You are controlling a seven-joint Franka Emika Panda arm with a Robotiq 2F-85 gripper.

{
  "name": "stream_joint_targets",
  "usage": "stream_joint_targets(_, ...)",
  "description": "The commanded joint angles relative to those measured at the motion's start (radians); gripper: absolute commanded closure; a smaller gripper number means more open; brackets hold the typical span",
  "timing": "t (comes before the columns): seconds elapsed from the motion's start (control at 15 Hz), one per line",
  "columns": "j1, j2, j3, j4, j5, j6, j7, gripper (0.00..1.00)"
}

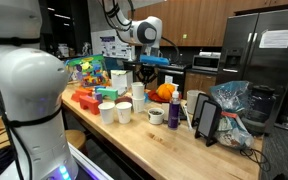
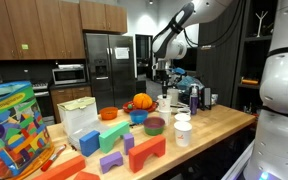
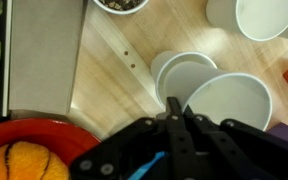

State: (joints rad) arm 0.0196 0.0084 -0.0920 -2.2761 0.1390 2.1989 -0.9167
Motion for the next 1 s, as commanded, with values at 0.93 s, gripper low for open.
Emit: stream_joint_targets(0.93,-0.046,0.029,0.025,-0.044,0.024,0.102,-0.027,0.99)
